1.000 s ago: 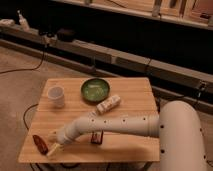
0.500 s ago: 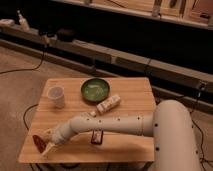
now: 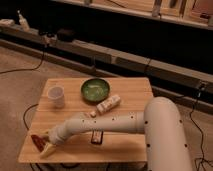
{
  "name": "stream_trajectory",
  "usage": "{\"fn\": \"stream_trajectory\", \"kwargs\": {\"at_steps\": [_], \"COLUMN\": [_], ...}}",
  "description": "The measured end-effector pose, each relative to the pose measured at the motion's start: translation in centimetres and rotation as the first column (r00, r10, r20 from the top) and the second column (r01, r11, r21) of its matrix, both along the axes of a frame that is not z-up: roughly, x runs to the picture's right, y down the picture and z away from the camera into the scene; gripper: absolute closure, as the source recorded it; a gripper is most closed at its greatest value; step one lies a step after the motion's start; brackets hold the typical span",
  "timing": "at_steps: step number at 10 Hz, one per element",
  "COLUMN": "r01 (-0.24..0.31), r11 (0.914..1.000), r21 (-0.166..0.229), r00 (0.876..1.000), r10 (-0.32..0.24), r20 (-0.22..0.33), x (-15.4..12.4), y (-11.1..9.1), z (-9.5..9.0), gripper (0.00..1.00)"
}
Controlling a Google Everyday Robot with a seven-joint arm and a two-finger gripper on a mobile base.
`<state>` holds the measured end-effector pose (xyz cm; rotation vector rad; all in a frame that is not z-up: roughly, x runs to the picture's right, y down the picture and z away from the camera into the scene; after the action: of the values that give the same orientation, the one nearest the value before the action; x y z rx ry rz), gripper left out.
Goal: Place the pepper in the ceramic cup
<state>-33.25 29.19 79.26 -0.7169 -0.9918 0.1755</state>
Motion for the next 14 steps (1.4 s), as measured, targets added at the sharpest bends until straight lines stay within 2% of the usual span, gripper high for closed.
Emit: {"fn": "stream_trajectory", "kwargs": {"at_steps": [1, 4, 6, 7, 11, 13, 14], "r01": [-0.015, -0.039, -0.058, -0.068, -0.116, -0.133, -0.137], "r11": [0.9999, 0.9992, 0.9982, 0.9975, 0.9922, 0.9868, 0.9821], "r21": [0.000, 0.007, 0.012, 0.019, 0.045, 0.093, 0.130], "r00": [1.000, 0.995, 0.989, 0.984, 0.963, 0.953, 0.950], "r10": [0.015, 0.040, 0.059, 0.070, 0.123, 0.153, 0.167], "r20": [-0.024, -0.092, -0.139, -0.162, -0.239, -0.262, -0.264], "x": [0.0, 0.5, 1.9, 2.8, 7.5, 10.8, 12.5], "y": [-0.2, -0.7, -1.2, -1.7, -3.3, -4.6, -5.4], "z": [0.9, 2.9, 3.8, 4.1, 4.1, 3.4, 2.5], "gripper": [0.42, 0.72, 0.92, 0.99, 1.00, 1.00, 1.00]}}
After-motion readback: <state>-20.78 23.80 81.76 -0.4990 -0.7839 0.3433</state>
